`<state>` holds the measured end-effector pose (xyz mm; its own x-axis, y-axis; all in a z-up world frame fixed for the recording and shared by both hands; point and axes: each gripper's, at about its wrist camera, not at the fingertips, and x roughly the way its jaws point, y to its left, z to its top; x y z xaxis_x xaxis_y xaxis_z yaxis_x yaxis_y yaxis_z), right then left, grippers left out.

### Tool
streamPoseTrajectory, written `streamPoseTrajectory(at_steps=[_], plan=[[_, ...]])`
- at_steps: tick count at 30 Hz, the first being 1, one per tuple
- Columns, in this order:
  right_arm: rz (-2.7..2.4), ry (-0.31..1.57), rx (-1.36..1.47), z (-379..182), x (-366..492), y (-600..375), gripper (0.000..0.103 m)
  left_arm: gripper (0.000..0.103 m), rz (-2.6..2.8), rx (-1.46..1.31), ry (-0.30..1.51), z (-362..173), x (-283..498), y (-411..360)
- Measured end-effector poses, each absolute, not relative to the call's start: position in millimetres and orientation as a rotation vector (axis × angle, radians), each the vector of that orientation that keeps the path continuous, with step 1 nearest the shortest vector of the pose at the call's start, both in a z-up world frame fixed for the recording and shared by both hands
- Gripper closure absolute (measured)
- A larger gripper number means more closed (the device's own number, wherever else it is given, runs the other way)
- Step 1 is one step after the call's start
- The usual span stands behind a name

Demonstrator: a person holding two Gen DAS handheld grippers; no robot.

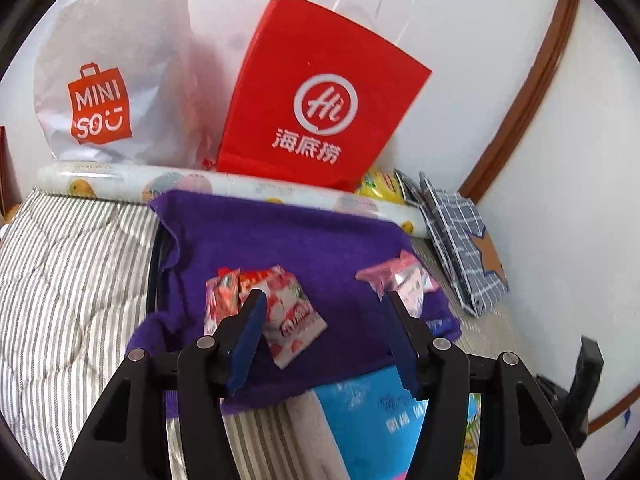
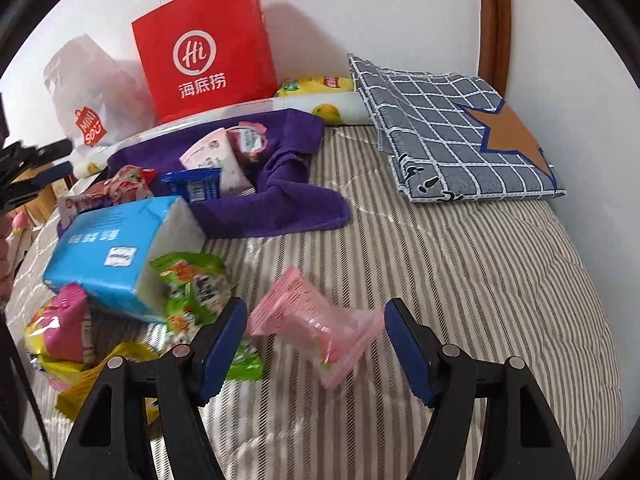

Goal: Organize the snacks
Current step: 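Grasp the pink pastry pack with the right tool while the left tool reaches toward the chip bag, then grasp the yellow-pink chip bag with the left tool while the right tool lifts the pink pack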

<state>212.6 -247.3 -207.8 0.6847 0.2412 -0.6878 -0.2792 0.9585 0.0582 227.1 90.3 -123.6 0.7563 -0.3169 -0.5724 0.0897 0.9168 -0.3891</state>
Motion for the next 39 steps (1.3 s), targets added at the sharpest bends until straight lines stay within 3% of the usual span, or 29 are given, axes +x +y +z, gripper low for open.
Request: streamPoseTrajectory(at_steps=[9, 23, 24, 26, 35, 39], plan=[[0.35, 0.827, 0.02, -218.9, 233.4, -251.2, 0.046, 0.045, -0.248, -0.292, 0.692, -122.0, 206.6, 81.0], [0.331, 0.861, -0.009, -225.4, 217.6, -251.1, 0.047, 0.045, -0.251, -0.308, 0.696, -120.8, 179.6, 84.1], [0.301, 0.855, -0.026, -227.0, 219.6, -248.9, 0.049, 0.045, -0.249, -0.305, 0.701, -121.0, 177.4, 83.7], [0.258, 0.839, -0.064, -227.8, 220.1, -243.7, 0.068, 0.045, -0.239, -0.29, 0.715, -121.7, 172.9, 81.9], [0.182, 0.751, -0.114, -214.2, 199.1, -244.6, 0.068, 0.045, -0.27, -0.288, 0.819, -143.1, 141.0, 70.5], [0.184, 0.729, -0.107, -202.6, 185.8, -248.4, 0.068, 0.037, -0.319, -0.304, 0.866, -151.5, 125.6, 53.4]])
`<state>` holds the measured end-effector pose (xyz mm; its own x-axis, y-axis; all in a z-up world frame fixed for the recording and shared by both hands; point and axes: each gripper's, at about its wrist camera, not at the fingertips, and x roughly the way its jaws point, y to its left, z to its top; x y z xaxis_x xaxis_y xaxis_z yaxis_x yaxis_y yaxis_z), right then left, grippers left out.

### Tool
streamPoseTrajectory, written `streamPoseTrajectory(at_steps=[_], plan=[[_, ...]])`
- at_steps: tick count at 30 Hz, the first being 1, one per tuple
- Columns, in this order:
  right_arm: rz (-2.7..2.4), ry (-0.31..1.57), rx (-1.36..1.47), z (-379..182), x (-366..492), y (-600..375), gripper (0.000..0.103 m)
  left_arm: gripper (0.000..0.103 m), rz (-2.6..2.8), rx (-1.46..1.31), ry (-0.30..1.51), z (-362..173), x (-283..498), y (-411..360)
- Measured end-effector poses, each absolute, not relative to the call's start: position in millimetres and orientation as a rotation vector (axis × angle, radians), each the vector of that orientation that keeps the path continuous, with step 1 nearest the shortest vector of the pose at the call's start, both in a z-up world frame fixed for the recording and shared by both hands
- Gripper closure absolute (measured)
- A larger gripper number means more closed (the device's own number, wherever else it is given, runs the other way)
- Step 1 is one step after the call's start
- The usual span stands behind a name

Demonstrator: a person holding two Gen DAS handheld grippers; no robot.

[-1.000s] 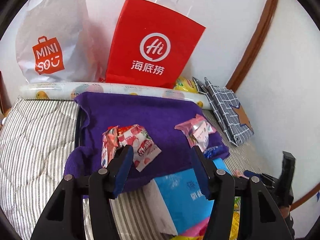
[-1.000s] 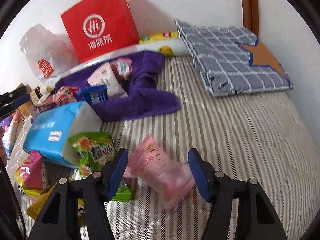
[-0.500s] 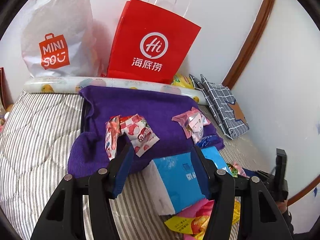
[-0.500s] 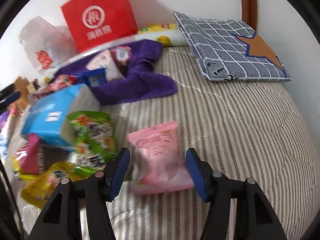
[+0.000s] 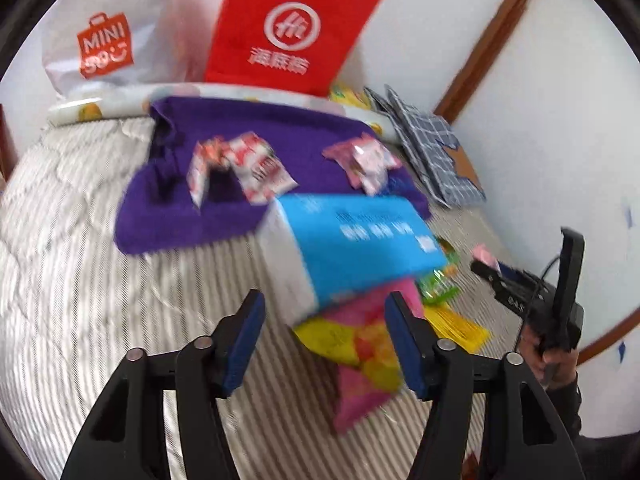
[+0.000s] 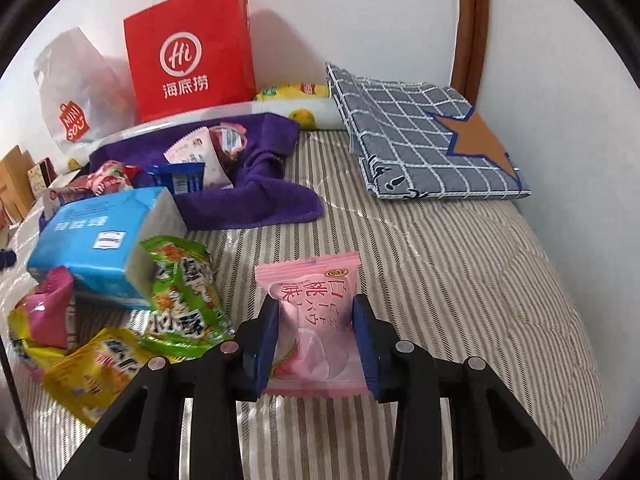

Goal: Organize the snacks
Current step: 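Grasp the yellow-pink chip bag with the left tool while the right tool lifts the pink pack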

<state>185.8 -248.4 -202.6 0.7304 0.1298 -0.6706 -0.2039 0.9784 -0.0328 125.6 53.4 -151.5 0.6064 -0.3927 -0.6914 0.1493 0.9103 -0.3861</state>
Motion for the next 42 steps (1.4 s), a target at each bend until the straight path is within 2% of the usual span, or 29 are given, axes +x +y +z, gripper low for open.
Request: streamPoseTrajectory(at_steps=[6, 26, 28, 30, 33, 42], plan=[[0.171, 0.702, -0.085, -195.1, 162.7, -253.2, 0.068, 0.029, -0.34, -0.365, 0.886, -157.7, 107.6, 42.9], [0.208, 0.718, 0.001, -203.7, 124.0, -263.9, 0.068, 0.027, -0.301, -0.456, 1.065, -197.0, 135.7, -1.2], [0.202, 0.717, 0.003, -203.9, 124.5, -264.3, 0.068, 0.029, -0.272, -0.431, 1.082, -199.4, 141.3, -6.1], [0.207, 0.722, 0.011, -204.9, 125.1, -264.6, 0.068, 0.037, -0.281, -0.43, 1.06, -198.5, 142.8, -7.7], [0.203, 0.725, 0.007, -207.3, 124.7, -264.3, 0.068, 0.042, -0.282, -0.4, 1.058, -194.3, 142.1, -7.7], [0.187, 0.756, 0.024, -219.3, 133.6, -263.7, 0.068, 0.044, -0.274, -0.357, 1.038, -182.2, 124.6, 7.4]])
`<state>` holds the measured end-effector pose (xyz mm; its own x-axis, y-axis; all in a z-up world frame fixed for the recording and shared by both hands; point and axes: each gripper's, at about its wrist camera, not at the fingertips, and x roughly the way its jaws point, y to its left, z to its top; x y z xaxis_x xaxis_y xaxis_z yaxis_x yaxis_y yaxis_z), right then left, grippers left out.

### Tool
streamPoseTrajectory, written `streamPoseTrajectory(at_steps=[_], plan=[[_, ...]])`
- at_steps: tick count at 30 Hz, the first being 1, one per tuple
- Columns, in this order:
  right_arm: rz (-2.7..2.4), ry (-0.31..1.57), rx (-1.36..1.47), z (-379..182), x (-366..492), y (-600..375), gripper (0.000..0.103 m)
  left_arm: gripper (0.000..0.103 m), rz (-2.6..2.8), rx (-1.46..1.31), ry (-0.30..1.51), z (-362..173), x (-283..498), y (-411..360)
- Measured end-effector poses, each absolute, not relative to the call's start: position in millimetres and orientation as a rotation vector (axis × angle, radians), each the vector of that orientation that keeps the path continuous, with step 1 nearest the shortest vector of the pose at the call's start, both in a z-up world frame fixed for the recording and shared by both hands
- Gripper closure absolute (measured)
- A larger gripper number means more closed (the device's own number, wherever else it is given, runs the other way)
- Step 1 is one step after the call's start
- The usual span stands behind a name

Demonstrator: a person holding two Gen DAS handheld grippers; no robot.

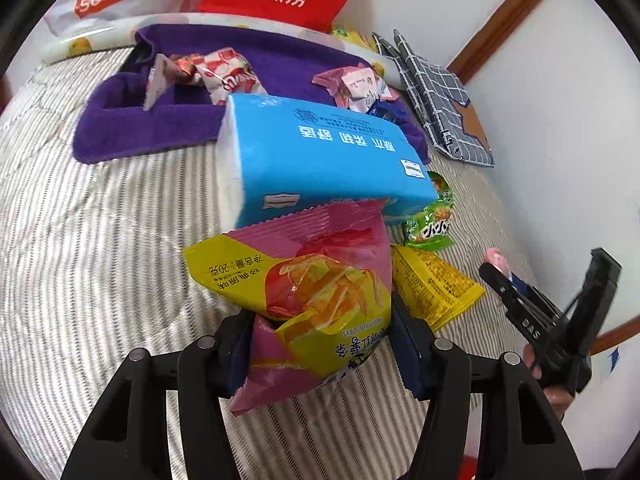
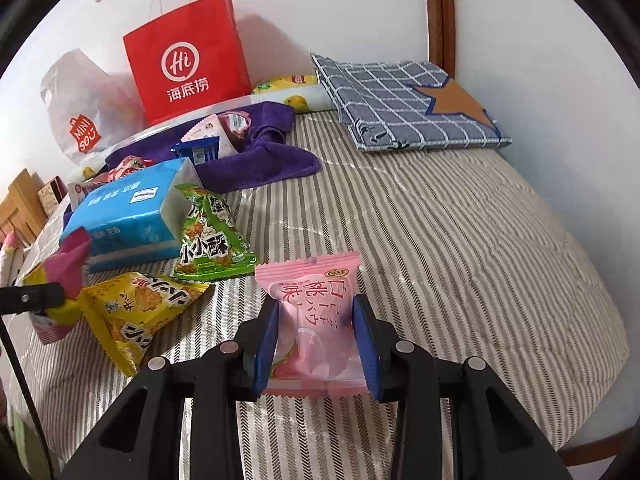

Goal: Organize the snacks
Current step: 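Grasp the yellow-pink chip bag with the left tool while the right tool lifts the pink pack, then carry the chip bag with the left tool while the right tool carries the pink pack toward the towel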

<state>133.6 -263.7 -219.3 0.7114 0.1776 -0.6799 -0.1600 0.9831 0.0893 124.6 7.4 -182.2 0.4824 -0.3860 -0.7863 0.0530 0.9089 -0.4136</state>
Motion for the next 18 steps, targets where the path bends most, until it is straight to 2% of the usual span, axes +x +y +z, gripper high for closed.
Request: streamPoseTrajectory(at_steps=[18], plan=[[0.125, 0.776, -0.041, -236.4, 140.0, -250.7, 0.067, 0.044, -0.243, -0.369, 0.997, -177.5, 107.3, 35.3]])
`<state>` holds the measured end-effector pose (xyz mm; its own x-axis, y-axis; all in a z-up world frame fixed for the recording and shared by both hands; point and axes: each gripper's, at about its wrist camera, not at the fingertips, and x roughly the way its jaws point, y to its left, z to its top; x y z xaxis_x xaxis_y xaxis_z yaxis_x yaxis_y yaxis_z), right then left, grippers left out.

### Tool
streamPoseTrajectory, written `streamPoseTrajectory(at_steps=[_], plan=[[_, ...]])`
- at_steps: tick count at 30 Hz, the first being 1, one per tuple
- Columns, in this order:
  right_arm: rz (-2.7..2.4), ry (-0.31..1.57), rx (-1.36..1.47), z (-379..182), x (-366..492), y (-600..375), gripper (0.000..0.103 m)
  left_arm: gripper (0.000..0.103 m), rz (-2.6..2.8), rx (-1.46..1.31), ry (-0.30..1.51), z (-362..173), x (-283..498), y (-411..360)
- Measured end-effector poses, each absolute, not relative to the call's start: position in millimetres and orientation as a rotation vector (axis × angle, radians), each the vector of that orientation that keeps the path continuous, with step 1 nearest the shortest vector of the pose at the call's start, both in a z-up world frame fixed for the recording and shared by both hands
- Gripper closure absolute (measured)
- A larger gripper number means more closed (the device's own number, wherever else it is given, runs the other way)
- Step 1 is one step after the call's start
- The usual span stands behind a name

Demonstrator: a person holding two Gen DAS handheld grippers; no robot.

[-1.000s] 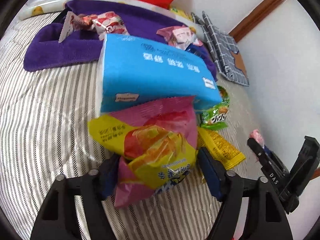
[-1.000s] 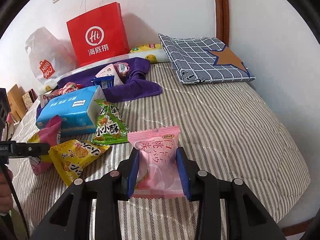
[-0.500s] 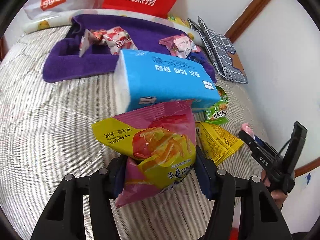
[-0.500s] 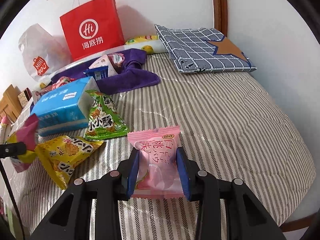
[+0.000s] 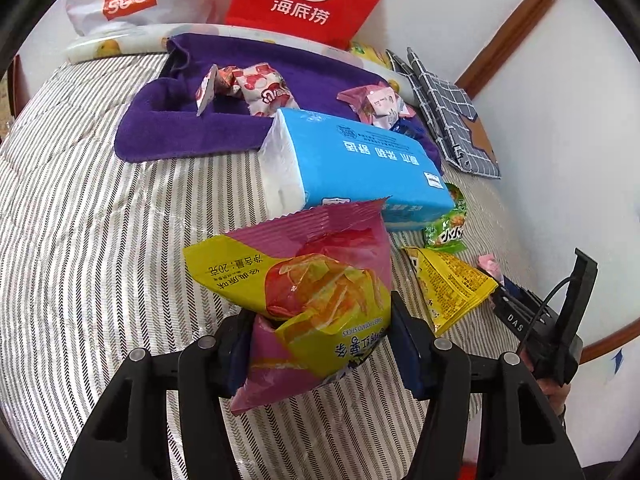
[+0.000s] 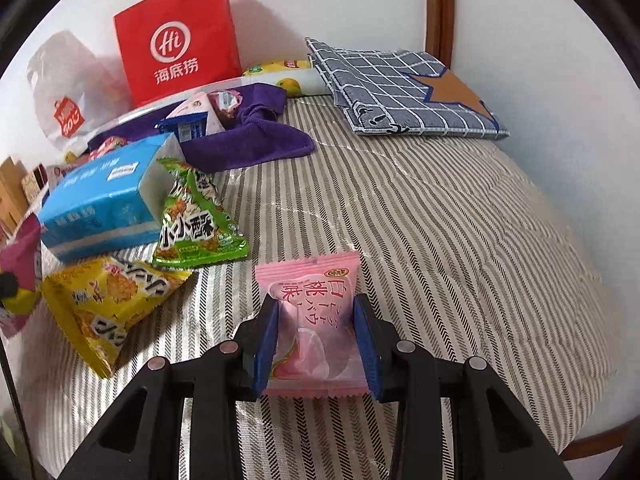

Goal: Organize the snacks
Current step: 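Carry the chip bag with the left tool while the right tool carries the pink pack toward the towel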

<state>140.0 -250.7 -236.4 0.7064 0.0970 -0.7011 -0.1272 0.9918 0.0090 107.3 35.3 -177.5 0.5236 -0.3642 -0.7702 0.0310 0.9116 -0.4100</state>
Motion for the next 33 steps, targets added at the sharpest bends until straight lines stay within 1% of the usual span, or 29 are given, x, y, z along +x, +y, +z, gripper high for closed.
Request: streamPoseTrajectory(at_steps=[10, 18, 25, 33], plan=[[0.161, 0.832, -0.021, -235.7, 141.2, -249.4, 0.066, 0.044, -0.257, -0.392, 0.985, -173.7, 106.1, 38.7], [0.158, 0.839, -0.004, -232.1, 139.7, -249.8, 0.068, 0.044, -0.264, -0.377, 0.975, -170.3, 103.8, 37.6], [0.181, 0.756, 0.009, -197.4, 130.6, -244.3, 0.068, 0.044, -0.273, -0.37, 0.958, -164.4, 102.0, 39.6], [0.26, 0.668, -0.008, -154.3, 133.0, -218.5, 0.068, 0.044, -0.294, -0.364, 0.914, -143.2, 106.9, 41.8]])
